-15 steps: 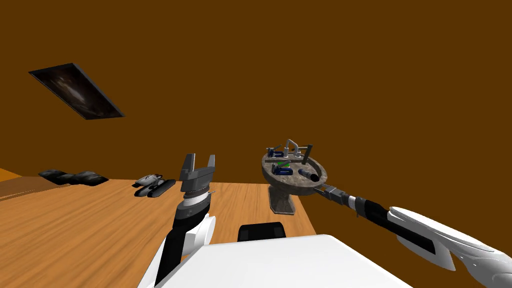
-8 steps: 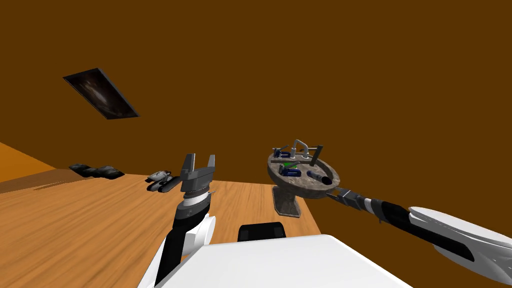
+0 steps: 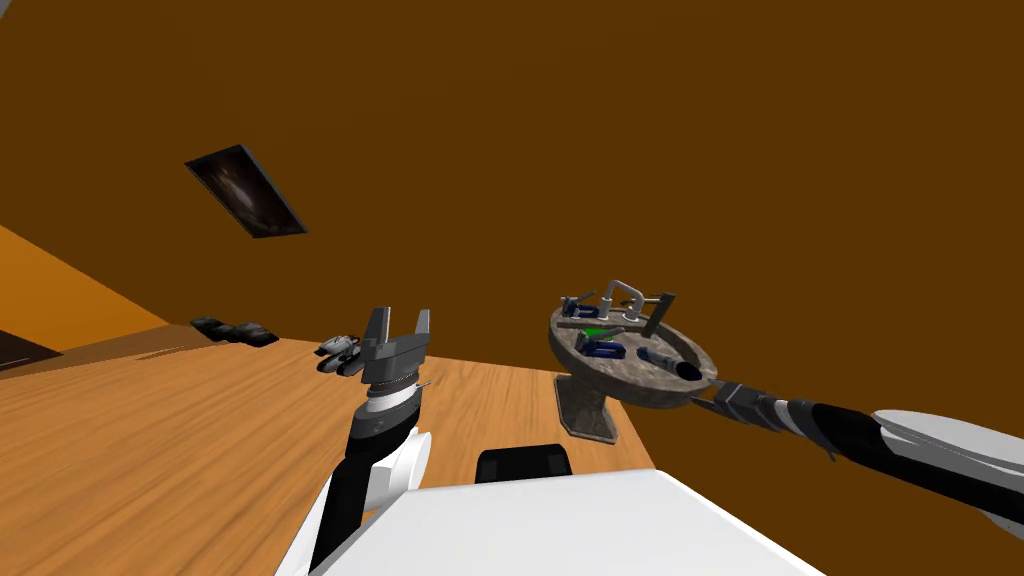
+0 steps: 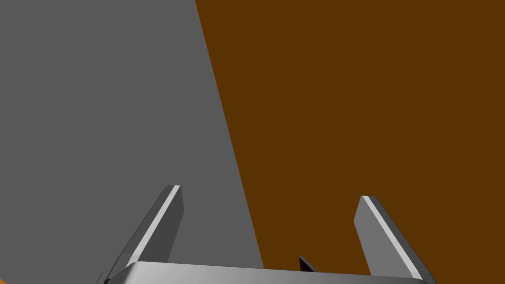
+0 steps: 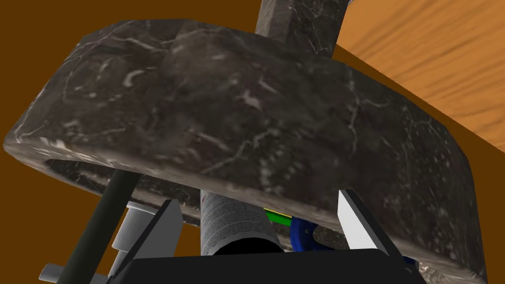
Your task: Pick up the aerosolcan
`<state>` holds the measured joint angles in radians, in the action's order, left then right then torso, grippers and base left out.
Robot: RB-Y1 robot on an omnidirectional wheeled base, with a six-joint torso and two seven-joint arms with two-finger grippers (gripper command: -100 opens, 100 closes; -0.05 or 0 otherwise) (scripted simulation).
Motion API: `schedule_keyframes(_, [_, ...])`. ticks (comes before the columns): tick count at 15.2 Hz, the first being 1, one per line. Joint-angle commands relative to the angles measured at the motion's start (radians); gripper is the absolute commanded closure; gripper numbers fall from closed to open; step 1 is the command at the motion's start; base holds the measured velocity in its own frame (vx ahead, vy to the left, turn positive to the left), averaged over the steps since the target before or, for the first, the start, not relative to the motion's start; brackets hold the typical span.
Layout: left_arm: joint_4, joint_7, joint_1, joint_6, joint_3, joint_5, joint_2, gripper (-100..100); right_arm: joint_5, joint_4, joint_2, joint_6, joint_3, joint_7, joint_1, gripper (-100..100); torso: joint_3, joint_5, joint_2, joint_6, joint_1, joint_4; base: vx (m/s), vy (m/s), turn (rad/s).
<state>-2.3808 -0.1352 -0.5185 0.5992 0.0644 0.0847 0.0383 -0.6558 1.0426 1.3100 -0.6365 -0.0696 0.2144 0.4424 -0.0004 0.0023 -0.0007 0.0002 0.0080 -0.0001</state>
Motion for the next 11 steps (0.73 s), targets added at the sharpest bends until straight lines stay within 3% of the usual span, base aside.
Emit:
schedule_keyframes(1, [0.000,0.000,0.000,0.000,0.000,0.000,0.000,0,-0.019,-0.024,0.034,0.007,0.002,0.009,0.018,-100,0.000,0.000,0.000,0.000,0.000,0.000,0.035,0.084,0.076])
schedule_keyframes(11, [0.000,0.000,0.000,0.000,0.000,0.000,0.000,0,-0.096,-0.164,0.138,-0.011,-0.025,0.034,0.015,-100,0.000,0.000,-0.001,-0.001,0.000,0.000,0.039,0.107,0.090])
